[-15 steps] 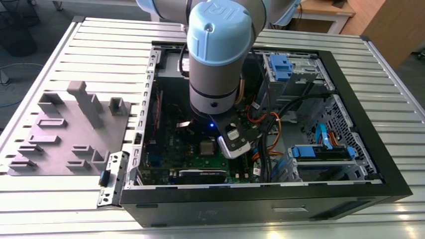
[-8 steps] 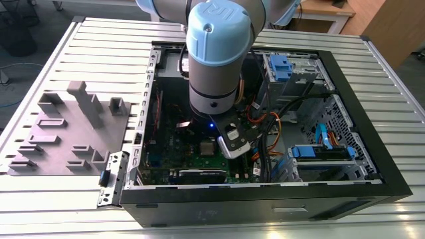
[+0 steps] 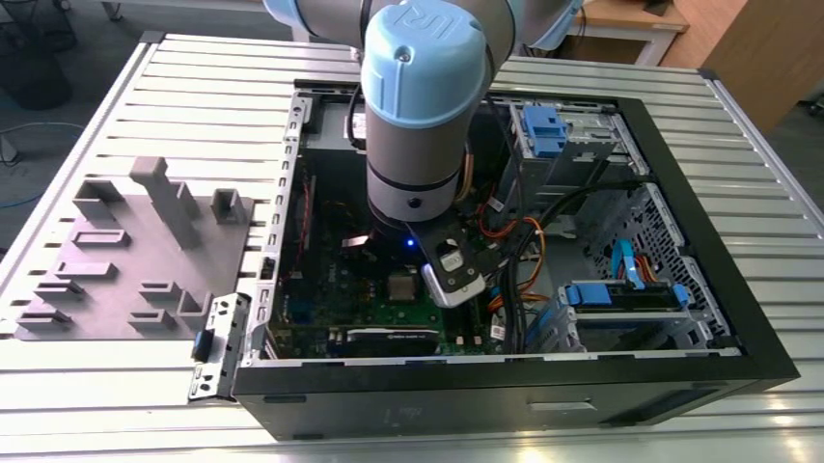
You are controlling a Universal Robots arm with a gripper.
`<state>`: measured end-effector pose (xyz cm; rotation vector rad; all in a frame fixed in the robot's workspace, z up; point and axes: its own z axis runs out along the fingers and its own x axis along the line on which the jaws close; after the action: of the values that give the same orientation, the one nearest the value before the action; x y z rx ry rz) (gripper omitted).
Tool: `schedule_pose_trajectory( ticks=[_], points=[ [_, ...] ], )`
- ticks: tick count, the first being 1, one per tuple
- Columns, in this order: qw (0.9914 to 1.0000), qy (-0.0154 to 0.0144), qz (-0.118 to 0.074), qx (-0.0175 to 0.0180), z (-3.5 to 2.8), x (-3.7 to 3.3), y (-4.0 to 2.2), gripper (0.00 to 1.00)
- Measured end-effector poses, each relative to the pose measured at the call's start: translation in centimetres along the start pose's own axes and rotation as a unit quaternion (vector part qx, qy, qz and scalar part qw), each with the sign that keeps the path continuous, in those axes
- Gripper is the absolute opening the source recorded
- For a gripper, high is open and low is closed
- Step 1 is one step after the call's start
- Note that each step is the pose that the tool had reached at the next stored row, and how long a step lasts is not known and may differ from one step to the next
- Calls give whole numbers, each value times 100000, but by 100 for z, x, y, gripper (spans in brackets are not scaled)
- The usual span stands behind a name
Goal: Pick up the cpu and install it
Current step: 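Place the cpu into insertion slot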
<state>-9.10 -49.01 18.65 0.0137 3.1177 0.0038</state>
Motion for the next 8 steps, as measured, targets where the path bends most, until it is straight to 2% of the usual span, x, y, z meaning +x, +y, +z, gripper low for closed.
schedule_pose_trajectory(
  ticks=[8],
  points=[
    [100000, -7, 24, -53, -26, -1, 0, 47]
  ],
)
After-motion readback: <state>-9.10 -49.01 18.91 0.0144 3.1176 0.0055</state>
